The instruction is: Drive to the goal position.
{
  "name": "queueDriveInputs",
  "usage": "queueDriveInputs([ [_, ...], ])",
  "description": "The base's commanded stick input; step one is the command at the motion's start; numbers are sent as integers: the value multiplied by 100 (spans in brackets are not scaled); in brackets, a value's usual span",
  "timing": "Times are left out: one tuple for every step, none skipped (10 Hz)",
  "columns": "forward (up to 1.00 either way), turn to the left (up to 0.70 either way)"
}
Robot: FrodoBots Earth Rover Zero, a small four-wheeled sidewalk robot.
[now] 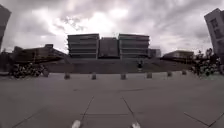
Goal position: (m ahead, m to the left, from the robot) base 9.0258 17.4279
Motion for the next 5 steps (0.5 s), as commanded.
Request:
queueDriveInputs([
  [68,0],
  [68,0],
  [68,0],
  [68,0],
  [68,0],
])
